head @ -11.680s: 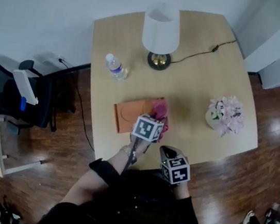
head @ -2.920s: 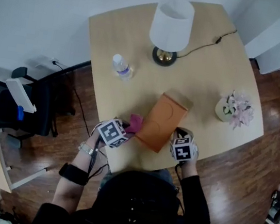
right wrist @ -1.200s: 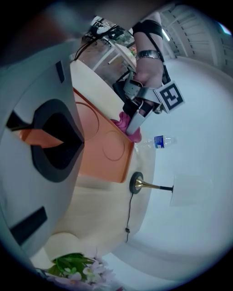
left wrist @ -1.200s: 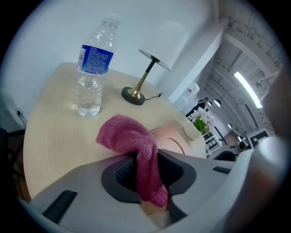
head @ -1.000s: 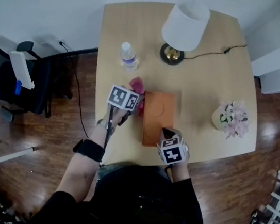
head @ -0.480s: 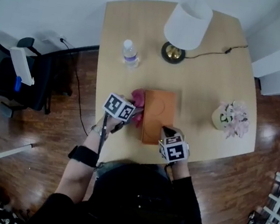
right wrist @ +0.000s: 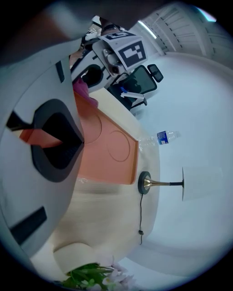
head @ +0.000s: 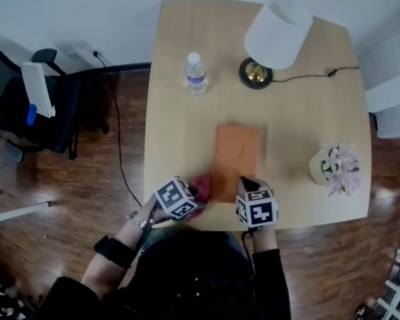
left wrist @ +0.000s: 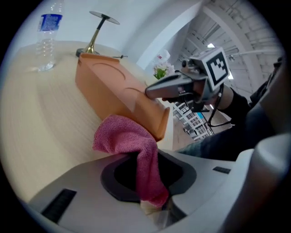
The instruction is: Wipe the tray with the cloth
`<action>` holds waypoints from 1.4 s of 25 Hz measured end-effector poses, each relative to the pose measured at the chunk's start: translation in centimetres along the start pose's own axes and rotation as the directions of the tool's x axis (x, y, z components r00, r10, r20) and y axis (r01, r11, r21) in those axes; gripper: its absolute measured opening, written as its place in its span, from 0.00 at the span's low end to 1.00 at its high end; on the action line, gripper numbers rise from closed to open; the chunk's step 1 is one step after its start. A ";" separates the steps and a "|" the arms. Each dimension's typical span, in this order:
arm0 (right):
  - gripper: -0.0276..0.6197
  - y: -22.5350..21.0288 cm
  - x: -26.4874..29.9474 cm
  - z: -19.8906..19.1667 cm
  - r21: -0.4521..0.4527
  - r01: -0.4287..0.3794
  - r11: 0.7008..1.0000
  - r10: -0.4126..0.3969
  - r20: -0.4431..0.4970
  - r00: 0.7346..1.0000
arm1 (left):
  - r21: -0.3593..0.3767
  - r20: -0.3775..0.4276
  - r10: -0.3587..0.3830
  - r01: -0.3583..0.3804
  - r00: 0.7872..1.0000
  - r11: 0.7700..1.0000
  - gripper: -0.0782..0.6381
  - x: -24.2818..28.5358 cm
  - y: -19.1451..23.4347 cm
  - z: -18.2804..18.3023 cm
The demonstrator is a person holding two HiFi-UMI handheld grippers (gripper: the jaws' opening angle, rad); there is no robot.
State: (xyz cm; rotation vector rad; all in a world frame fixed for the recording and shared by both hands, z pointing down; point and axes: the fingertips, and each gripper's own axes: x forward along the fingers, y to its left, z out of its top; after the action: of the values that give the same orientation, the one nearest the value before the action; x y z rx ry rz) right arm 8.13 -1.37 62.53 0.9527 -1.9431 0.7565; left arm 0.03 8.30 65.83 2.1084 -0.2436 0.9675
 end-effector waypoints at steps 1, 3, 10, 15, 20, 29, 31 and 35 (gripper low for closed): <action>0.05 -0.1 0.0 -0.1 0.005 0.001 1.000 -0.001 0.001 1.000 | 0.000 -0.009 -0.009 0.009 1.000 1.000 0.25 0.3 -0.6 -0.6; 0.05 0.0 0.0 -0.1 0.017 -0.012 1.000 0.012 0.002 1.000 | -0.003 -0.017 -0.028 0.027 0.999 1.000 0.25 0.6 -1.4 -1.4; 0.05 -0.1 -0.1 0.1 0.037 -0.013 0.999 0.012 0.010 1.000 | -0.010 0.018 -0.009 0.009 1.000 1.000 0.25 -1.4 0.6 -0.8; 0.05 0.1 -0.2 0.0 0.031 -0.018 0.999 0.018 0.002 1.000 | -0.051 0.130 0.195 -0.190 0.972 0.980 0.25 -5.1 10.3 7.1; 0.05 0.5 -0.3 0.3 0.032 -0.015 0.999 0.015 -0.004 1.000 | -0.061 0.120 0.285 -0.280 0.951 0.958 0.25 -5.3 17.8 13.9; 0.05 0.2 -0.3 0.2 0.033 -0.020 0.999 0.020 0.006 1.000 | -0.114 0.127 0.247 -0.233 0.961 0.966 0.25 -4.0 18.7 14.1; 0.05 0.1 -0.2 0.2 0.034 -0.028 0.999 0.028 0.004 1.000 | -0.113 0.121 0.242 -0.229 0.963 0.967 0.25 -3.7 17.9 13.6; 0.05 0.0 -0.2 0.1 0.033 -0.036 0.999 0.035 0.006 0.999 | -0.079 0.081 0.224 -0.218 0.971 0.973 0.25 -2.8 15.1 11.2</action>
State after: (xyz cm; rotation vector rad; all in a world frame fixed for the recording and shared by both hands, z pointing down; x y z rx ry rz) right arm 8.17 -1.38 62.34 0.9429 -1.9618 0.8095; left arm -2.58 -10.43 68.17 2.0943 -0.5607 0.9776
